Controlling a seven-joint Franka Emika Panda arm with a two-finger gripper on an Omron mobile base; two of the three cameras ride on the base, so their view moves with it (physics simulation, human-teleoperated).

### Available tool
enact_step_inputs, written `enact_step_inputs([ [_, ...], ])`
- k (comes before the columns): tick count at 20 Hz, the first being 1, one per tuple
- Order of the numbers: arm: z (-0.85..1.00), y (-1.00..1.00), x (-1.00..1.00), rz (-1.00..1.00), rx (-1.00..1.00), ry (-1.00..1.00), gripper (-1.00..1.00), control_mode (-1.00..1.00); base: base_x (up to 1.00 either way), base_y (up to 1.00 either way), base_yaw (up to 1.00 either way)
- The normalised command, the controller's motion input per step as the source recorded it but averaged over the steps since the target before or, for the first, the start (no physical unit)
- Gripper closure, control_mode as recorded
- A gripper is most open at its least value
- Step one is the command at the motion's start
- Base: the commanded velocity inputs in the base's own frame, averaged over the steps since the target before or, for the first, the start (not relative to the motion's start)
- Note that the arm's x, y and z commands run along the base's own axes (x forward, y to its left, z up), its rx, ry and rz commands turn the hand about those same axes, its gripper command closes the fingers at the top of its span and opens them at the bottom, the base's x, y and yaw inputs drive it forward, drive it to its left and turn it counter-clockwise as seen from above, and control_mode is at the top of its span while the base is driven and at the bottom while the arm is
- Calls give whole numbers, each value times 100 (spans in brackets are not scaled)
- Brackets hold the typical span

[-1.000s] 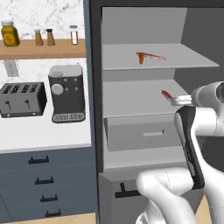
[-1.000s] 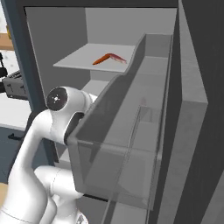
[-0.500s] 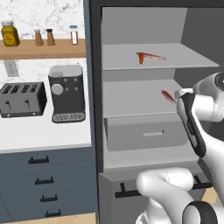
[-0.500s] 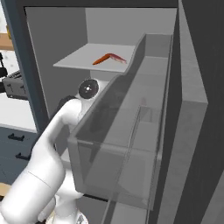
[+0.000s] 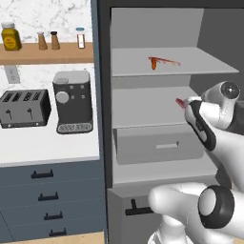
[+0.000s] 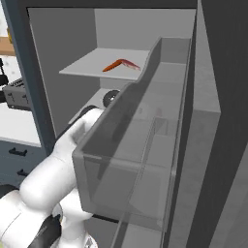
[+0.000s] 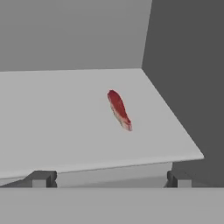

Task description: Place one carrot and one steak in each tupperware on the nearby counter, to pack two identical lunches.

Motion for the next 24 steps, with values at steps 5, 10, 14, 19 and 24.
enact_step_inputs([
  [5, -9, -18, 51, -3, -3, 0, -100, -100, 0, 0, 0],
  [10, -16, -11, 26, -6, -1, 15, -100, -100, 0, 0, 0],
  [14, -31, -19, 31, 0, 1, 8, -100, -100, 0, 0, 0],
  [19, -24, -24, 37, 0, 0, 1, -100, -100, 0, 0, 0],
  [24, -36, -10, 28, 1, 7, 0, -100, -100, 0, 0, 0],
])
